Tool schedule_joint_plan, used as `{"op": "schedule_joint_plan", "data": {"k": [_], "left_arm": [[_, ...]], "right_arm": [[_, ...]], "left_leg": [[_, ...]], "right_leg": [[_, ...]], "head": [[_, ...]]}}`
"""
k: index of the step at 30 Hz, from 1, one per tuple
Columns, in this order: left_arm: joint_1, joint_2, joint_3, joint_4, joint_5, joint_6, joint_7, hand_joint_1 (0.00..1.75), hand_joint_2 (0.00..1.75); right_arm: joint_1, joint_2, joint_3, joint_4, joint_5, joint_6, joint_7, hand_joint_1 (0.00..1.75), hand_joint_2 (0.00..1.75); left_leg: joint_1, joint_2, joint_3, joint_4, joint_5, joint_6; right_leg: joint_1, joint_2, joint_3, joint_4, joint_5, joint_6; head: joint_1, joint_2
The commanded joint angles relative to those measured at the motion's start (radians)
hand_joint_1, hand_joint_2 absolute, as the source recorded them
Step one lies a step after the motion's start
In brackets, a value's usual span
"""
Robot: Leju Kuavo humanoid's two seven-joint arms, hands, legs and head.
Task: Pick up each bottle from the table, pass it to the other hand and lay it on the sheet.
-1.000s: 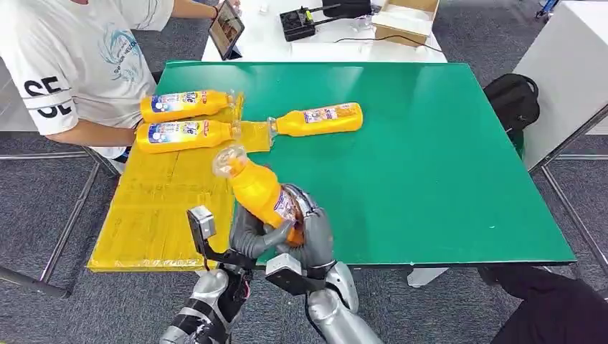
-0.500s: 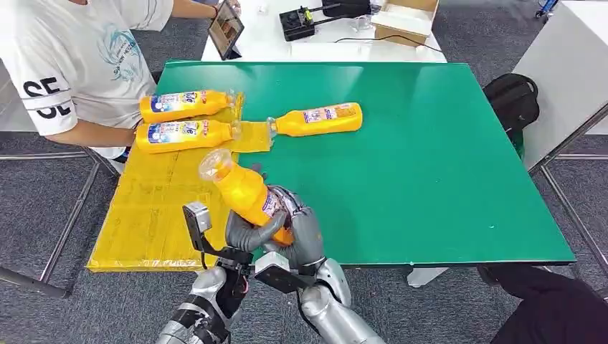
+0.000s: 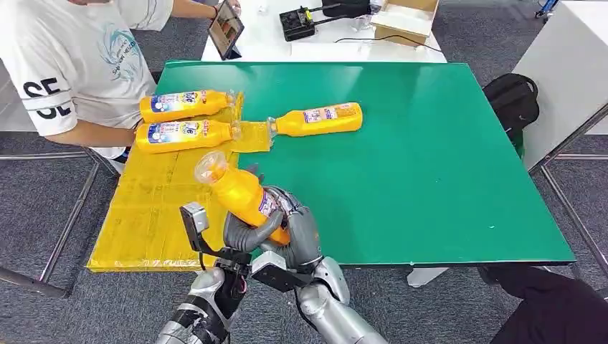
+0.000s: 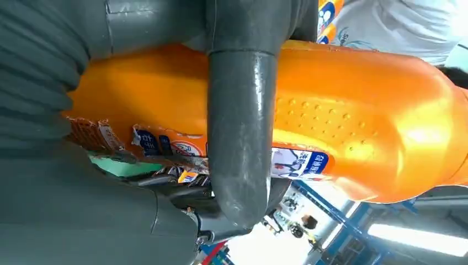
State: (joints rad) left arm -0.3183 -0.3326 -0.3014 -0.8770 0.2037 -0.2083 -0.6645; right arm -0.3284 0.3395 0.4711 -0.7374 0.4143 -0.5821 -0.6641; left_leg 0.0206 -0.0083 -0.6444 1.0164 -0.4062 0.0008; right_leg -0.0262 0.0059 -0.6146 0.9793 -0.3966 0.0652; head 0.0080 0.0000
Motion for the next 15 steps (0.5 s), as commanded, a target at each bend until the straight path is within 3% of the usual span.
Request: {"op": "schedule_joint_plan", "data": {"k": [1,2,3,9,10,15], "left_arm": [[-0.094,-0.016,-0.071,0.064,-0.011,-0.037,0.002,1.75,1.75],[-0.092,-0.016,-0.068,0.061,-0.013,-0.034,0.002,1.75,1.75],[-0.091,-0.016,-0.065,0.057,-0.015,-0.032,0.001,1.75,1.75],[-0.087,-0.016,-0.057,0.052,-0.022,-0.033,0.0,1.75,1.75],[-0.085,-0.016,-0.049,0.05,-0.026,-0.026,0.0,1.75,1.75],[-0.093,-0.016,0.011,0.04,-0.042,0.012,0.0,1.75,1.75]], "right_arm": [[0.006,0.007,0.115,0.123,0.006,0.005,-0.034,1.75,1.75],[0.001,0.01,0.112,0.136,0.011,0.003,-0.034,1.24,1.75],[-0.001,0.01,0.11,0.143,0.012,0.0,-0.034,0.03,1.75],[-0.007,0.01,0.111,0.159,0.016,-0.008,-0.034,0.0,1.75],[-0.009,0.01,0.105,0.156,0.01,-0.005,-0.034,0.0,0.0],[0.016,0.003,0.033,0.072,0.06,0.056,-0.034,0.0,0.0]], "left_leg": [[0.001,-0.002,0.002,0.0,-0.001,0.001],[0.001,-0.002,0.005,0.0,-0.002,0.001],[0.001,-0.002,0.003,0.0,-0.001,0.001],[0.001,-0.001,0.003,0.0,-0.001,0.001],[0.001,-0.002,0.002,0.0,-0.001,0.001],[0.0,-0.002,0.002,0.0,-0.001,0.001]], "right_leg": [[0.001,-0.003,0.003,0.0,-0.002,-0.002],[0.002,-0.003,0.006,0.0,-0.003,-0.003],[0.001,-0.003,0.004,0.0,-0.002,-0.003],[0.001,-0.002,0.004,0.0,-0.002,-0.002],[0.001,-0.002,0.003,0.0,-0.001,-0.002],[0.001,-0.002,0.003,0.0,-0.001,-0.002]], "head": [[0.0,0.0],[-0.001,0.0],[0.0,0.0],[0.0,0.0],[0.0,0.0],[0.0,0.0]]}}
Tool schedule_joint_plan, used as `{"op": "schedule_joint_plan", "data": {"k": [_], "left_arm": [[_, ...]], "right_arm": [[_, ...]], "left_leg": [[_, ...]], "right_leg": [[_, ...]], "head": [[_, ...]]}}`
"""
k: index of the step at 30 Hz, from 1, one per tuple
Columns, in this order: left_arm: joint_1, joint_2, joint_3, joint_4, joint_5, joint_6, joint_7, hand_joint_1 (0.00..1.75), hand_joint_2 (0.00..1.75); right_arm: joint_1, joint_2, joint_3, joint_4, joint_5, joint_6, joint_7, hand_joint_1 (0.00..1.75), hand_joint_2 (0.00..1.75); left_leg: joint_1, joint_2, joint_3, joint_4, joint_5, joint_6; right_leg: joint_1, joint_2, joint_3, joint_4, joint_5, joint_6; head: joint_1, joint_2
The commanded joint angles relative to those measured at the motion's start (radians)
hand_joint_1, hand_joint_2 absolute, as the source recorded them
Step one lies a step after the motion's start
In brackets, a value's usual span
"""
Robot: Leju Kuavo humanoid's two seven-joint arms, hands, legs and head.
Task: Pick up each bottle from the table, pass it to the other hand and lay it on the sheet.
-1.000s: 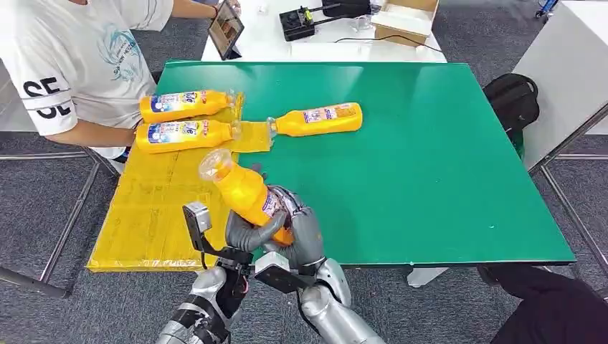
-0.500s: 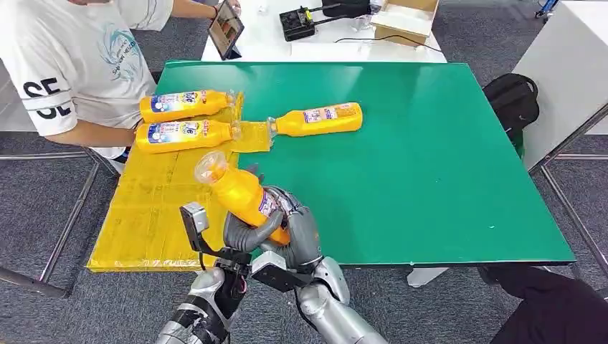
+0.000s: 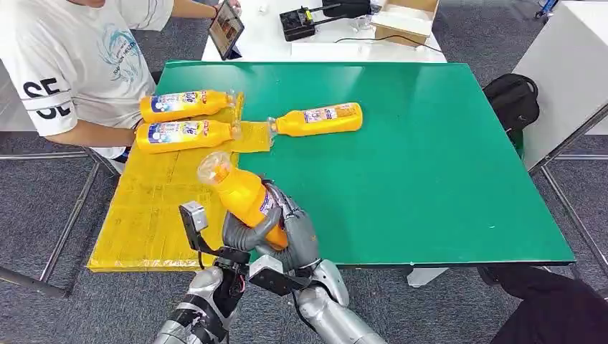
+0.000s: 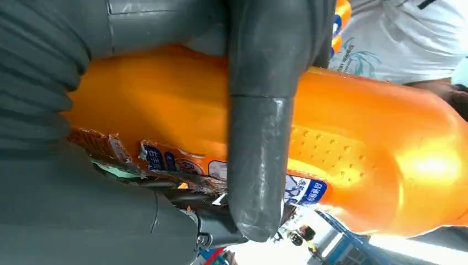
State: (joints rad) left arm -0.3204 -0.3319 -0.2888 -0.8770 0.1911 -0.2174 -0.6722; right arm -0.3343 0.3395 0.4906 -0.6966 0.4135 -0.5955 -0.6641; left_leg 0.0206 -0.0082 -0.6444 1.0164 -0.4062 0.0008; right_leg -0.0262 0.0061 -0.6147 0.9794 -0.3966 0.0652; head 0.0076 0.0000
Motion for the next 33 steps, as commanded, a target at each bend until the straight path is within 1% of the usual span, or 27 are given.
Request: {"op": "schedule_joint_plan", "data": {"k": [1,4,6,7,9,10,11,12,13,14,15,16,17,19,20,22,23,25,26,27,28,29,30,31,32,33], "left_arm": [[-0.094,-0.017,0.013,0.039,-0.035,0.031,0.009,1.75,1.75],[-0.11,-0.017,0.066,0.047,-0.05,0.068,0.01,1.75,1.75],[-0.122,-0.017,0.111,0.051,-0.069,0.104,-0.007,1.75,1.75],[-0.125,-0.017,0.126,0.053,-0.073,0.116,-0.008,1.75,1.75],[-0.145,-0.014,0.186,0.067,-0.108,0.172,-0.022,1.75,1.75],[-0.15,-0.007,0.198,0.068,-0.124,0.193,-0.026,1.75,1.75],[-0.16,-0.005,0.237,0.073,-0.138,0.233,-0.026,1.75,1.75],[-0.161,0.003,0.257,0.055,-0.156,0.251,-0.026,1.75,1.75],[-0.177,0.006,0.303,0.079,-0.143,0.257,-0.026,1.75,1.75],[-0.192,0.012,0.328,0.098,-0.132,0.238,-0.026,1.75,1.75],[-0.18,0.017,0.339,0.052,-0.176,0.294,-0.026,1.75,1.75],[-0.191,0.017,0.367,0.071,-0.17,0.287,-0.026,1.75,1.75],[-0.195,0.02,0.381,0.069,-0.176,0.29,-0.026,1.75,1.75],[-0.196,0.02,0.412,0.066,-0.18,0.305,-0.026,1.75,1.75],[-0.19,0.02,0.415,0.047,-0.201,0.325,-0.026,1.75,1.75],[-0.191,0.019,0.422,0.051,-0.202,0.328,-0.026,1.75,1.75],[-0.191,0.019,0.422,0.051,-0.202,0.328,-0.026,1.75,1.75],[-0.191,0.019,0.422,0.051,-0.202,0.328,-0.026,1.75,1.75],[-0.191,0.016,0.427,0.051,-0.201,0.332,-0.026,1.75,1.75],[-0.185,0.016,0.429,0.038,-0.217,0.359,-0.026,1.75,1.75],[-0.19,0.018,0.437,0.048,-0.206,0.349,-0.026,1.75,1.75],[-0.184,0.021,0.435,0.031,-0.223,0.37,-0.026,1.75,1.75],[-0.182,0.023,0.44,0.025,-0.228,0.387,-0.026,1.75,1.75],[-0.182,0.023,0.44,0.025,-0.228,0.387,-0.026,1.75,1.75],[-0.183,0.028,0.442,0.026,-0.226,0.382,-0.026,1.75,1.75],[-0.183,0.028,0.442,0.026,-0.226,0.382,-0.026,1.75,1.75]], "right_arm": [[0.027,0.002,0.0,0.014,0.078,0.086,-0.034,0.0,0.0],[0.04,0.005,-0.03,-0.022,0.125,0.118,-0.034,0.0,0.0],[0.046,0.007,-0.036,-0.038,0.145,0.128,-0.034,0.0,0.0],[0.048,0.008,-0.036,-0.045,0.148,0.129,-0.034,0.0,0.0],[0.059,0.003,-0.023,-0.084,0.142,0.138,-0.034,0.0,0.0],[0.061,0.002,-0.019,-0.094,0.138,0.144,-0.034,0.0,0.0],[0.064,-0.004,-0.006,-0.116,0.134,0.156,-0.034,0.0,0.0],[0.068,-0.008,0.003,-0.133,0.133,0.16,-0.034,0.0,0.0],[0.069,-0.012,0.015,-0.147,0.139,0.169,-0.034,0.0,0.0],[0.071,-0.012,0.015,-0.154,0.15,0.17,-0.034,0.0,0.0],[0.075,-0.016,0.023,-0.174,0.15,0.176,-0.034,0.0,0.0],[0.079,-0.015,0.023,-0.187,0.149,0.181,-0.034,0.0,0.0],[0.084,-0.016,0.027,-0.203,0.147,0.186,-0.034,0.0,0.0],[0.086,-0.015,0.031,-0.214,0.149,0.196,-0.034,0.0,0.0],[0.086,-0.014,0.032,-0.216,0.15,0.198,-0.034,0.0,0.0],[0.086,-0.013,0.033,-0.217,0.151,0.197,-0.034,0.0,0.0],[0.086,-0.013,0.033,-0.217,0.151,0.197,-0.034,0.0,0.0],[0.086,-0.013,0.033,-0.217,0.151,0.197,-0.034,0.0,0.0],[0.087,-0.014,0.035,-0.219,0.146,0.192,-0.034,0.0,0.0],[0.087,-0.016,0.039,-0.221,0.137,0.192,-0.034,0.0,0.0],[0.088,-0.016,0.039,-0.224,0.134,0.188,-0.034,0.0,0.0],[0.089,-0.018,0.042,-0.231,0.126,0.186,-0.034,0.0,0.0],[0.091,-0.02,0.043,-0.238,0.121,0.183,-0.034,0.0,0.0],[0.091,-0.02,0.043,-0.238,0.121,0.183,-0.034,0.0,0.0],[0.091,-0.02,0.042,-0.239,0.121,0.184,-0.034,0.0,0.0],[0.091,-0.02,0.042,-0.239,0.121,0.184,-0.034,0.0,0.0]], "left_leg": [[0.001,-0.002,0.001,0.0,0.0,0.001],[0.001,-0.003,0.004,0.001,-0.002,0.001],[0.001,-0.001,0.002,0.001,-0.001,0.001],[0.001,-0.001,0.003,0.001,-0.002,0.001],[0.001,-0.001,0.001,0.001,-0.001,0.0],[0.001,-0.001,0.003,0.001,-0.002,0.001],[0.001,-0.002,0.003,0.001,-0.002,0.001],[0.001,-0.001,0.001,0.0,0.0,0.0],[0.001,-0.001,0.003,0.001,-0.002,0.001],[0.001,-0.001,0.002,0.0,-0.001,0.0],[0.001,-0.001,0.002,0.0,-0.001,0.0],[0.001,0.001,0.002,0.0,-0.001,0.0],[0.002,0.002,0.006,0.001,-0.003,0.001],[0.001,0.002,0.005,0.0,-0.002,0.001],[0.001,0.003,0.008,-0.001,-0.003,0.001],[0.001,0.001,0.007,0.0,-0.003,0.001],[0.002,0.001,0.003,0.001,-0.002,0.001],[0.001,0.003,0.005,0.0,-0.002,0.001],[0.001,0.001,0.002,-0.001,-0.001,0.0],[0.001,0.001,0.005,-0.001,-0.002,0.0],[0.001,-0.001,0.006,-0.001,-0.002,0.001],[0.001,-0.002,0.003,-0.001,-0.001,0.0],[0.001,-0.002,0.005,0.0,-0.002,0.001],[0.001,0.001,0.005,0.0,-0.002,0.001],[0.001,0.001,0.002,0.0,-0.001,0.0],[0.001,0.001,0.005,0.0,-0.002,0.001]], "right_leg": [[0.001,-0.002,0.002,0.0,-0.001,-0.002],[0.002,-0.004,0.005,0.001,-0.003,-0.004],[0.002,-0.002,0.002,0.0,-0.002,-0.003],[0.002,-0.003,0.004,0.001,-0.002,-0.003],[0.002,-0.002,0.002,0.0,-0.001,-0.002],[0.002,-0.002,0.004,0.001,-0.002,-0.004],[0.002,-0.003,0.004,0.0,-0.002,-0.004],[0.002,-0.002,0.002,0.0,-0.001,-0.002],[0.002,-0.002,0.004,0.001,-0.002,-0.004],[0.002,-0.002,0.002,0.0,-0.001,-0.003],[0.002,-0.002,0.003,0.0,-0.001,-0.003],[0.002,0.001,0.002,0.0,0.0,-0.003],[0.003,0.001,0.005,0.001,-0.002,-0.005],[0.002,0.001,0.005,0.001,-0.002,-0.004],[0.003,0.001,0.007,0.001,-0.003,-0.005],[0.004,-0.001,0.008,0.001,-0.003,-0.005],[0.004,0.0,0.004,0.0,-0.002,-0.003],[0.003,0.002,0.005,0.0,-0.002,-0.003],[0.002,0.0,0.003,0.0,-0.001,-0.002],[0.003,-0.001,0.006,0.0,-0.002,-0.004],[0.003,-0.002,0.007,0.0,-0.003,-0.004],[0.003,-0.002,0.005,0.0,-0.002,-0.003],[0.003,-0.002,0.007,0.0,-0.003,-0.004],[0.003,0.001,0.005,0.0,-0.002,-0.004],[0.003,0.001,0.003,0.0,-0.001,-0.003],[0.003,0.0,0.006,0.0,-0.002,-0.004]], "head": [[0.0,0.0],[0.0,0.0],[0.0,0.0],[0.0,0.0],[0.0,0.0],[0.0,0.0],[0.001,0.0],[0.001,0.0],[0.0,0.0],[0.0,0.0],[0.001,0.0],[0.002,0.0],[0.001,0.0],[0.001,0.0],[0.001,0.0],[0.001,0.0],[0.001,0.0],[0.001,0.0],[0.001,0.0],[0.0,0.0],[0.001,0.0],[0.001,0.0],[0.001,0.0],[0.0,0.0],[0.0,0.0],[0.001,0.0]]}}
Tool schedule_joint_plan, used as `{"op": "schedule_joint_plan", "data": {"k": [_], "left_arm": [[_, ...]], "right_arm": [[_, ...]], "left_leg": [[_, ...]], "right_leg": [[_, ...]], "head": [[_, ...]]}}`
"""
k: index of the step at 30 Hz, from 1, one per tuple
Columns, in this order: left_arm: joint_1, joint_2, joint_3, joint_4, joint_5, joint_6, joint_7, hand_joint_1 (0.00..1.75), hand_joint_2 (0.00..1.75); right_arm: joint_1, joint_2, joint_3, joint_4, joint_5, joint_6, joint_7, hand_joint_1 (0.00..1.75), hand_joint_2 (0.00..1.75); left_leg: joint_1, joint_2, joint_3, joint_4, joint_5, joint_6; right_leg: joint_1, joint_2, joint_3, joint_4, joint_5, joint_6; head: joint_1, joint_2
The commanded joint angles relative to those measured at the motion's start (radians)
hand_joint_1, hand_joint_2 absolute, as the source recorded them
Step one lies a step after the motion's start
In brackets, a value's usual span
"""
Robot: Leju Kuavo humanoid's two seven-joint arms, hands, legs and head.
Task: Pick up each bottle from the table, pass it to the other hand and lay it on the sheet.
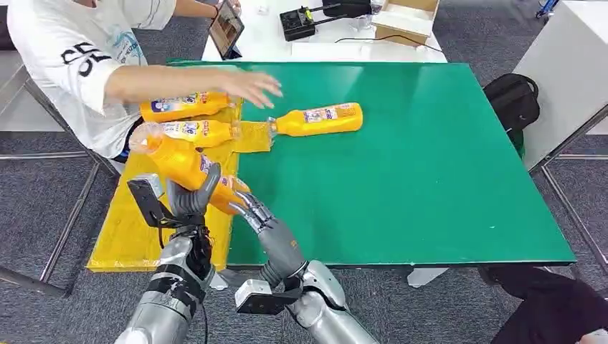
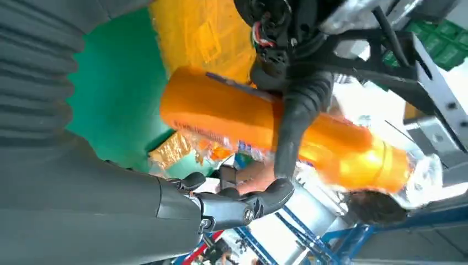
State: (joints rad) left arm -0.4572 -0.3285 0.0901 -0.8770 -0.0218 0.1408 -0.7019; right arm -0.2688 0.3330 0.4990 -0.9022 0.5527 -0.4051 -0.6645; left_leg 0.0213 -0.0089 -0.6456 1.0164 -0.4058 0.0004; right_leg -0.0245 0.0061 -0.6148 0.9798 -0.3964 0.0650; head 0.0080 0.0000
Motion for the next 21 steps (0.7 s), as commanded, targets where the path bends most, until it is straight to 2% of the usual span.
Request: {"op": "schedule_joint_plan", "data": {"k": [1,4,10,13,14,16,18,19,20,21], "left_arm": [[-0.046,0.024,0.063,0.026,-0.013,0.024,0.004,1.75,1.75],[-0.046,0.024,0.063,0.026,-0.013,0.024,0.004,1.75,1.75],[-0.046,0.024,0.063,0.026,-0.013,0.024,0.004,1.75,1.75],[-0.023,0.048,0.005,-0.032,-0.11,0.18,0.004,1.75,1.75],[-0.006,0.081,-0.077,-0.069,-0.213,0.324,0.004,1.75,1.75],[-0.018,0.141,-0.197,-0.015,-0.31,0.531,0.004,1.75,1.75],[-0.027,0.105,-0.028,0.021,-0.672,0.557,0.004,1.75,1.75],[-0.029,0.051,0.119,0.001,-0.945,0.557,0.004,1.75,1.75],[-0.026,0.037,0.202,-0.027,-1.162,0.557,0.004,1.75,1.75],[-0.022,0.032,0.235,-0.052,-1.262,0.557,0.004,1.75,1.75]], "right_arm": [[0.025,-0.014,0.034,-0.033,-0.018,-0.006,-0.034,0.0,0.0],[0.025,-0.014,0.034,-0.033,-0.018,-0.006,-0.034,0.0,0.0],[0.025,-0.014,0.034,-0.033,-0.018,-0.006,-0.034,0.0,0.0],[0.031,-0.025,0.052,-0.078,-0.055,-0.024,-0.034,0.0,0.0],[0.04,-0.035,0.061,-0.126,-0.08,-0.051,-0.034,0.0,0.0],[0.05,-0.053,0.078,-0.203,-0.132,-0.099,-0.034,0.0,0.0],[0.067,-0.069,0.078,-0.305,-0.169,-0.178,-0.034,0.0,0.0],[0.074,-0.084,0.079,-0.357,-0.204,-0.21,-0.034,0.0,0.0],[0.08,-0.088,0.066,-0.39,-0.212,-0.231,-0.034,0.0,0.0],[0.083,-0.09,0.06,-0.405,-0.224,-0.232,-0.034,0.0,0.0]], "left_leg": [[0.001,0.001,0.006,-0.001,-0.003,0.001],[0.0,0.001,0.003,-0.001,-0.001,0.001],[0.0,0.001,0.004,-0.001,-0.002,0.001],[0.0,0.001,0.004,0.0,-0.002,0.001],[0.0,0.001,0.002,0.0,-0.001,0.001],[0.0,0.002,0.004,-0.001,-0.002,0.001],[0.0,0.0,0.007,-0.001,-0.003,0.001],[0.0,0.001,0.005,-0.001,-0.002,0.001],[0.0,0.001,0.002,0.0,-0.001,0.001],[0.0,0.002,0.004,0.0,-0.002,0.001]], "right_leg": [[0.001,-0.001,0.006,-0.001,-0.002,-0.004],[0.001,0.0,0.002,-0.001,-0.001,-0.002],[0.001,-0.001,0.004,-0.001,-0.002,-0.003],[0.001,0.0,0.004,0.0,-0.002,-0.003],[0.001,0.0,0.002,0.0,-0.001,-0.002],[0.001,0.0,0.004,0.0,-0.002,-0.003],[0.001,-0.001,0.006,0.0,-0.003,-0.004],[0.001,-0.001,0.005,0.0,-0.002,-0.003],[0.001,0.0,0.002,0.0,-0.001,-0.002],[0.001,0.0,0.004,0.0,-0.002,-0.002]], "head": [[0.0,0.0],[0.0,0.0],[0.0,0.0],[0.0,0.0],[0.0,0.0],[0.0,0.0],[0.0,0.0],[0.0,0.0],[0.0,0.0],[0.0,0.0]]}}
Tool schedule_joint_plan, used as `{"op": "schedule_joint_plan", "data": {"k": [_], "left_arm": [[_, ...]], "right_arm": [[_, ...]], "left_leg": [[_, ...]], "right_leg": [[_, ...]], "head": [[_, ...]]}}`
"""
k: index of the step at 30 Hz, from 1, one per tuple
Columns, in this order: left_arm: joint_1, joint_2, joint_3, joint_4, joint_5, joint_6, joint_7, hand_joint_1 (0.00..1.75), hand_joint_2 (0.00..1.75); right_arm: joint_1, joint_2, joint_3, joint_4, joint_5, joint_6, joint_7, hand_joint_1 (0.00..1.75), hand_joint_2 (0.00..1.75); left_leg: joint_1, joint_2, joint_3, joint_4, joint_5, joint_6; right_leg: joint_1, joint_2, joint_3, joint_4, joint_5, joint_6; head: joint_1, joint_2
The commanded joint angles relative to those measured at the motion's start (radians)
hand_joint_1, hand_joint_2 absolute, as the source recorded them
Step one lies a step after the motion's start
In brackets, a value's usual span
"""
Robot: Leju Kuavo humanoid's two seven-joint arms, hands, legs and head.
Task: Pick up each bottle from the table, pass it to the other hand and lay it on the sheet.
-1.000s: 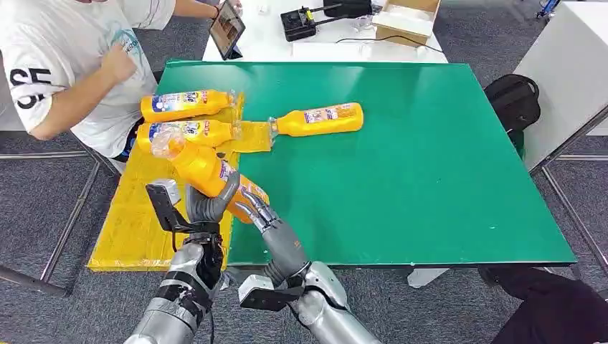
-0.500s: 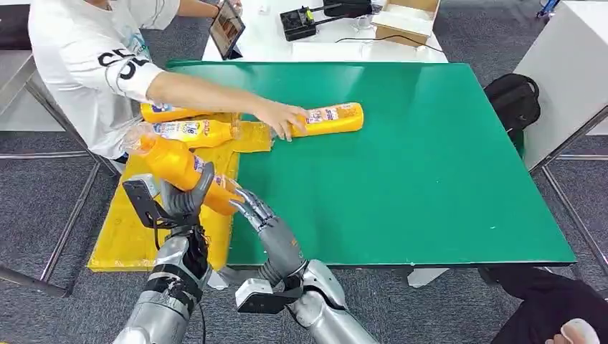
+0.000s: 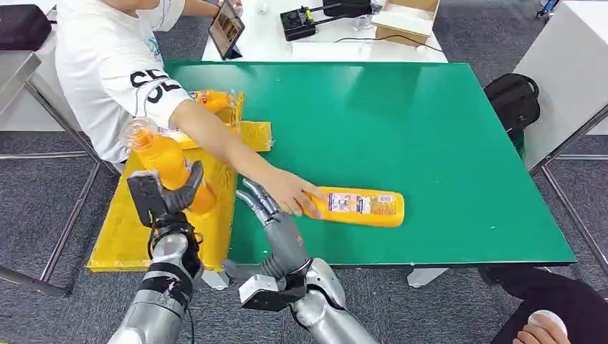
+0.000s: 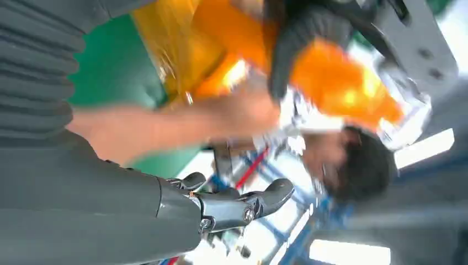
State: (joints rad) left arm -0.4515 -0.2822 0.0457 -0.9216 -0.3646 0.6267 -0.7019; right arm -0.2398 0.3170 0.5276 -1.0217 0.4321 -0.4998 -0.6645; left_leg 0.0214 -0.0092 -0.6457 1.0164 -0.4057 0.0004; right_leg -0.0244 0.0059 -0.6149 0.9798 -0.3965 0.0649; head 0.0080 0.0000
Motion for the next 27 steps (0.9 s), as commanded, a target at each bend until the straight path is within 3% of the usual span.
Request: {"op": "schedule_joint_plan", "data": {"k": [1,3,4,5,8,16,22,25,27], "left_arm": [[-0.036,-0.022,0.323,-0.002,-1.024,0.071,0.004,1.75,1.75],[-0.026,-0.012,0.311,-0.04,-1.156,0.071,0.051,1.75,1.75],[-0.016,0.117,0.024,-0.003,-1.206,0.071,0.31,1.75,1.75],[-0.027,0.171,-0.07,0.023,-1.206,0.071,0.386,1.75,1.75],[-0.06,0.249,-0.26,0.104,-1.206,0.071,0.537,1.75,1.75],[-0.117,0.304,-0.413,0.236,-1.206,0.071,0.622,1.75,1.75],[-0.14,0.3,-0.379,0.317,-1.173,0.071,0.573,1.75,1.75],[-0.165,0.245,-0.4,0.4,-1.206,0.071,0.637,1.75,1.75],[-0.185,0.288,-0.445,0.437,-1.119,0.071,0.602,1.75,1.75]], "right_arm": [[0.059,-0.075,0.015,-0.304,-0.105,-0.143,-0.034,0.0,0.0],[0.055,-0.081,0.01,-0.307,-0.125,-0.14,-0.034,0.0,0.0],[0.051,-0.087,0.011,-0.314,-0.146,-0.148,-0.034,0.0,0.0],[0.045,-0.091,0.016,-0.311,-0.15,-0.15,-0.034,0.0,0.0],[0.038,-0.093,0.024,-0.301,-0.164,-0.153,-0.034,0.0,0.0],[0.029,-0.1,0.024,-0.293,-0.19,-0.152,-0.034,0.0,0.0],[0.036,-0.095,0.002,-0.298,-0.188,-0.129,-0.034,0.0,0.0],[0.071,-0.082,0.018,-0.312,-0.17,-0.142,-0.034,0.0,0.0],[0.032,-0.099,0.008,-0.288,-0.205,-0.13,-0.034,0.0,0.0]], "left_leg": [[0.001,0.002,0.005,0.001,-0.003,0.001],[0.0,0.001,0.004,0.0,-0.002,0.002],[0.0,0.003,0.002,0.0,-0.001,0.001],[0.0,0.003,0.003,-0.001,-0.001,0.001],[0.0,0.003,0.006,-0.001,-0.002,0.001],[0.001,0.003,0.007,-0.001,-0.002,0.001],[0.001,0.002,0.004,-0.001,-0.001,0.0],[0.001,0.002,0.007,-0.001,-0.002,0.001],[0.001,-0.001,0.01,-0.001,-0.003,0.001]], "right_leg": [[0.001,0.001,0.005,0.0,-0.002,-0.003],[0.0,0.001,0.004,0.0,-0.002,-0.003],[0.0,0.002,0.002,-0.001,-0.001,-0.002],[0.0,0.001,0.002,0.0,-0.001,-0.002],[0.0,-0.001,0.005,-0.001,-0.002,-0.005],[0.002,0.001,0.005,0.0,-0.002,-0.004],[0.001,0.0,0.003,0.0,-0.001,-0.003],[0.002,-0.001,0.007,0.0,-0.003,-0.005],[0.002,-0.004,0.01,-0.001,-0.004,-0.006]], "head": [[0.0,0.0],[0.0,0.0],[0.0,0.0],[0.0,0.0],[0.0,0.0],[0.0,0.0],[0.0,0.0],[0.0,0.0],[0.0,0.0]]}}
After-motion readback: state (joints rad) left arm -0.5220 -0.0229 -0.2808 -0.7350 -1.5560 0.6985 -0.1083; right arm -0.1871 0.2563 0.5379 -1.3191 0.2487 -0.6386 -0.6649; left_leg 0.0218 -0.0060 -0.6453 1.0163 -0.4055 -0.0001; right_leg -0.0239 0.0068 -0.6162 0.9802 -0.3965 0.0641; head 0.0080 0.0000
